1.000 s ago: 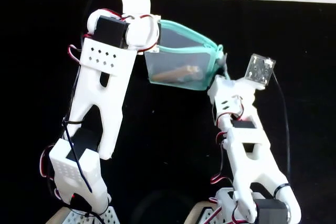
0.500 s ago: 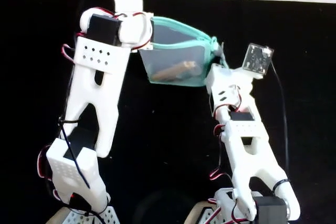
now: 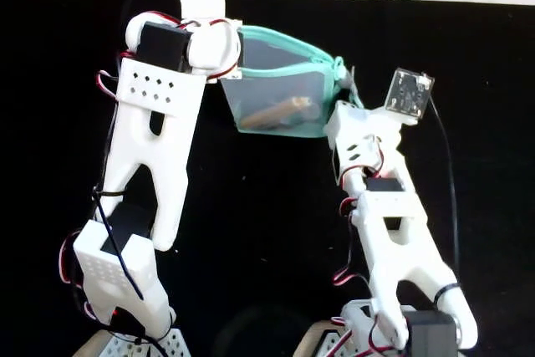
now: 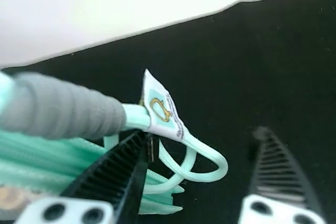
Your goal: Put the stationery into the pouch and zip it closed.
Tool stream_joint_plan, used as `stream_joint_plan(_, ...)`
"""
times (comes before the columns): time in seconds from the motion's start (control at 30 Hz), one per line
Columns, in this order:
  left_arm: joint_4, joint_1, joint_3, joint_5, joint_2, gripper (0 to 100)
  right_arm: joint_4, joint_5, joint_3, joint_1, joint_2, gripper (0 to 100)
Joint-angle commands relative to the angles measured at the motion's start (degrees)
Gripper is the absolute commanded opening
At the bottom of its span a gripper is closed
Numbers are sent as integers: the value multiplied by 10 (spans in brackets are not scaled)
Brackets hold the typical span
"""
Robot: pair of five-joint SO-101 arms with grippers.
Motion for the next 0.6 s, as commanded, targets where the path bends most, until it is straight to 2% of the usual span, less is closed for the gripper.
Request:
stream_joint_plan(0.0,3,8,15,-4,13,7,-18,42,-27,3,50,35)
stream_joint_plan(0.03,4,8,15,-4,13,7,-39,49,-29,3,70,0)
stream_joint_plan(0.1,4,8,15,-4,13,7,-92,60,-28,4,103,32)
stream_joint_plan(0.23,4,7,15,-4,13,7,-171,103,-27,20,135,7)
stream_joint_plan(0.4,4,7,15,-4,13,7,-182,147,-22,73,135,6)
stream_joint_plan(0.57,4,7,15,-4,13,7,-182,150,19,110,133,6)
